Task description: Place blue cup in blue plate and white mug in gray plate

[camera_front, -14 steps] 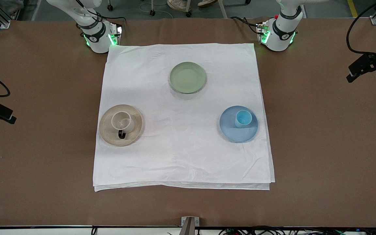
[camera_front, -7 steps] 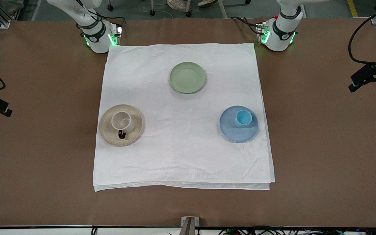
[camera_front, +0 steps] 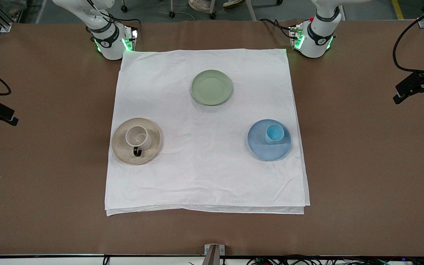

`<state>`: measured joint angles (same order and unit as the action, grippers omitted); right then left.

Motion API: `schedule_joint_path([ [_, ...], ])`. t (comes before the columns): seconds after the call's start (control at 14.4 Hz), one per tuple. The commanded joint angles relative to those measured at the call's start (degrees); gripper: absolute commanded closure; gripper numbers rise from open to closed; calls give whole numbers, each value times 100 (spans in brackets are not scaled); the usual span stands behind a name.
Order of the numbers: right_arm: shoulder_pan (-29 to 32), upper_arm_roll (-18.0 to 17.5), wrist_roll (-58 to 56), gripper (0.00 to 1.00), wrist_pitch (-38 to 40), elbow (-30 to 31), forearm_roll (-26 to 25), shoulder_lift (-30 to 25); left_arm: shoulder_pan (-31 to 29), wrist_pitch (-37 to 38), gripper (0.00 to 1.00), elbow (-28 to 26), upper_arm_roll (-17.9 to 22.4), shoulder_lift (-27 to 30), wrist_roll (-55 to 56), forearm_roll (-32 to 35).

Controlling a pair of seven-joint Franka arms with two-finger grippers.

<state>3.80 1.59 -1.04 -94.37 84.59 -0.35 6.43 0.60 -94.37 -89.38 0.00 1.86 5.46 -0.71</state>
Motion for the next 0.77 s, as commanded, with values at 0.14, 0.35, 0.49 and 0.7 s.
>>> schedule_joint_path([
  [0.14,-55,70,-63,0,-337,769,0,-528,-16,86,0,70,8,-19,-97,-43],
  [0.35,-46,87,-141,0,-266,769,-9,-564,-16,86,0,70,8,-19,-97,-43],
  [0.49,-46,96,-221,0,-257,769,-9,-555,-16,86,0,70,8,-19,-97,-43],
  [0.7,-46,96,-221,0,-257,769,-17,-555,-24,86,0,61,8,-19,-97,-43],
])
